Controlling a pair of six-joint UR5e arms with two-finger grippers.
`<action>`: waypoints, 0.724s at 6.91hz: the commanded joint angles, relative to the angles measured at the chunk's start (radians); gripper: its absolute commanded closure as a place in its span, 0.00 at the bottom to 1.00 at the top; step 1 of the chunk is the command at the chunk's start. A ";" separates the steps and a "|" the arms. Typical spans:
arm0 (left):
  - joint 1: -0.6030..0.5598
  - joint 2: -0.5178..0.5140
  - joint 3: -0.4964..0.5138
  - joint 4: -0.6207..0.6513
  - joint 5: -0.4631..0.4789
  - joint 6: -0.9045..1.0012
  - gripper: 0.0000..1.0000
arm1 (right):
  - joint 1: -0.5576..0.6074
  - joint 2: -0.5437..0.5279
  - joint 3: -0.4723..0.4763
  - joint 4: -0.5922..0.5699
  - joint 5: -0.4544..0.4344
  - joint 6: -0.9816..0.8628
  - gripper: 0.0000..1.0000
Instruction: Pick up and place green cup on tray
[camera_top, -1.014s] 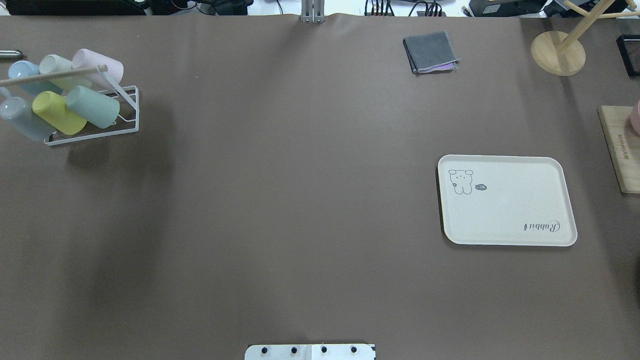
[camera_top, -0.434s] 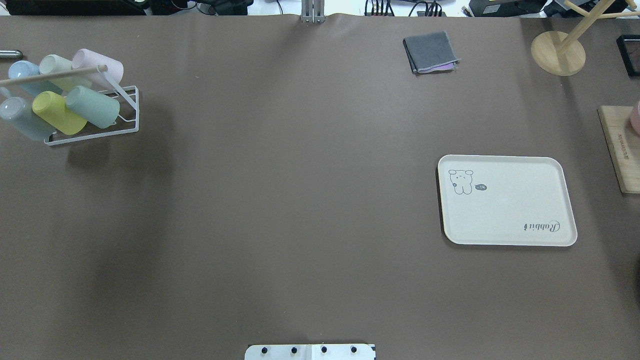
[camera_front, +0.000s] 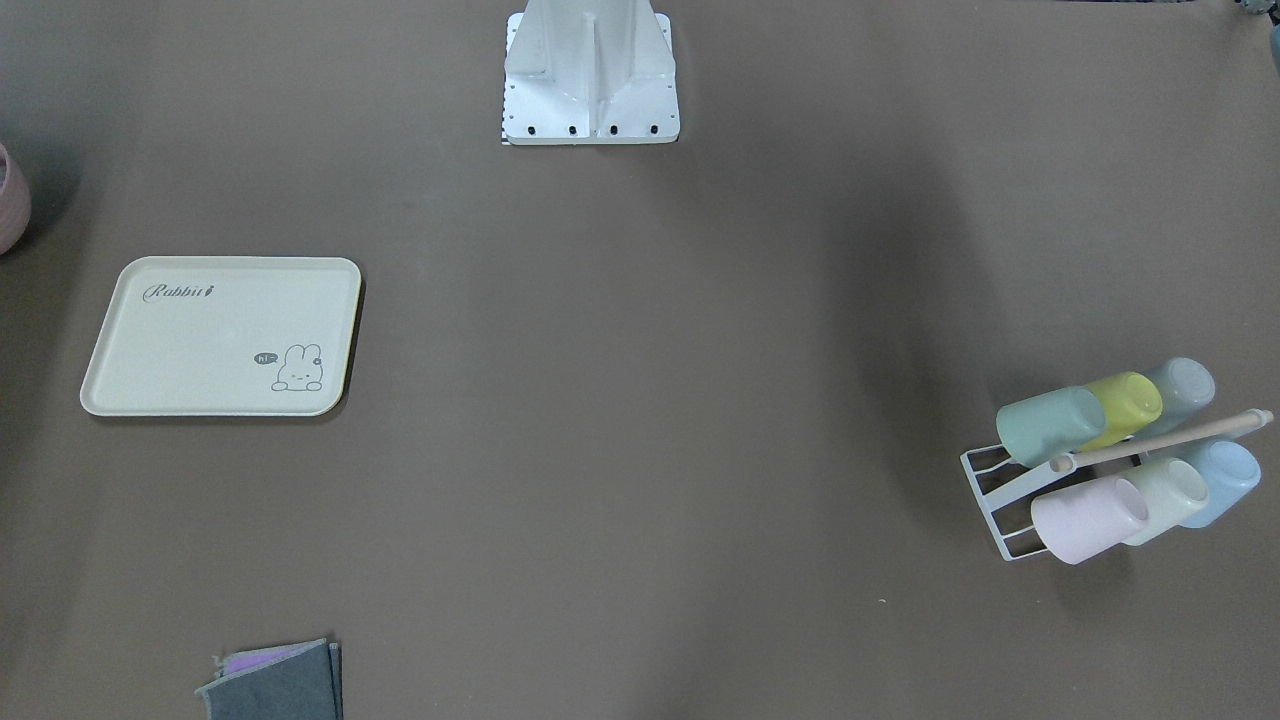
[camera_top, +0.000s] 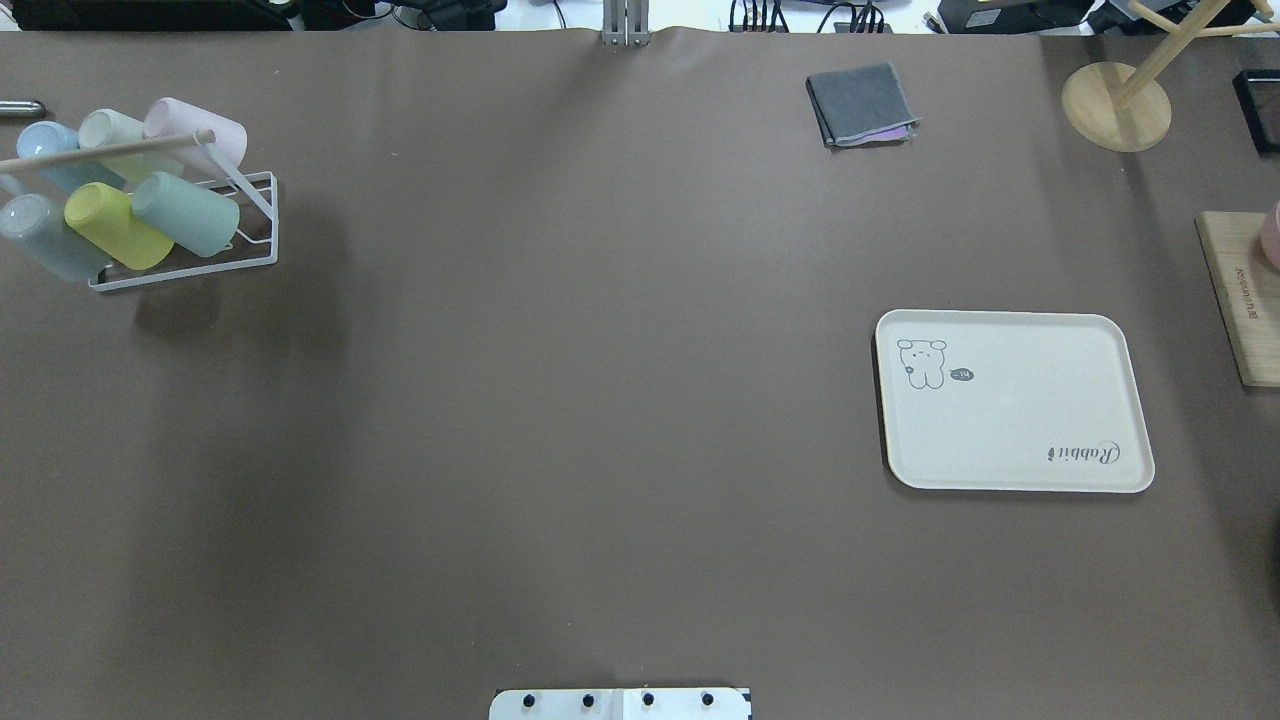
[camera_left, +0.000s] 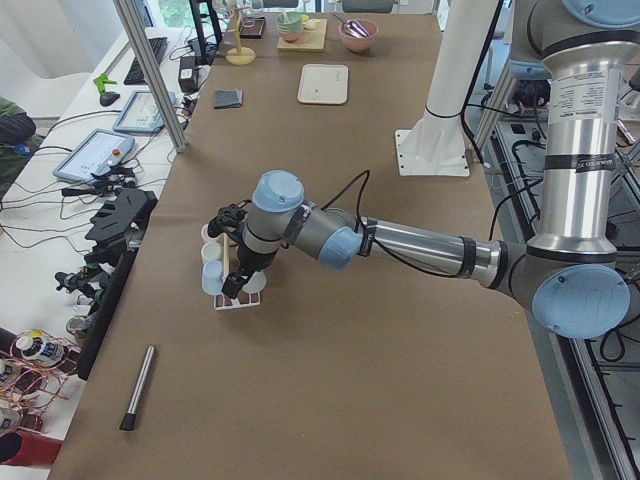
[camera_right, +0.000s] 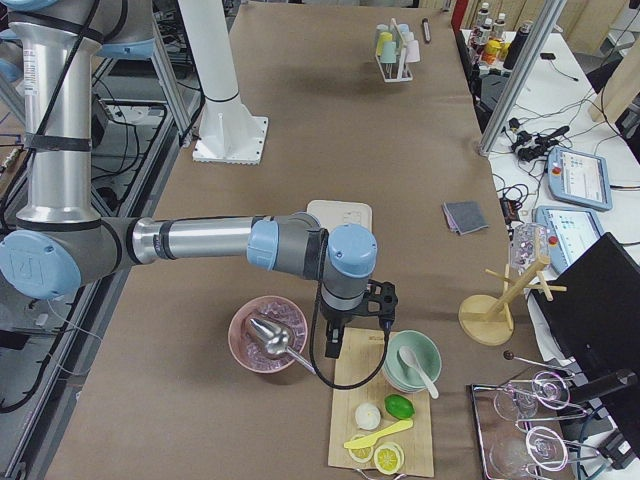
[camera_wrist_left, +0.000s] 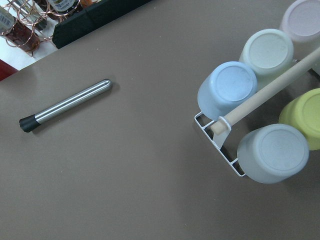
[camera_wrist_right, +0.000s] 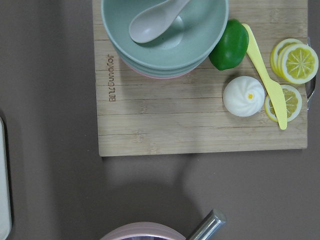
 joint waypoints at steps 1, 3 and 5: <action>0.008 -0.024 0.006 -0.145 0.020 0.008 0.01 | 0.000 0.001 0.002 0.001 0.001 0.000 0.00; 0.024 -0.065 -0.012 -0.153 0.046 0.013 0.01 | 0.000 0.001 0.000 0.001 -0.004 -0.003 0.00; 0.123 -0.061 -0.060 -0.153 0.215 0.159 0.01 | -0.015 0.002 0.000 0.010 -0.003 -0.002 0.00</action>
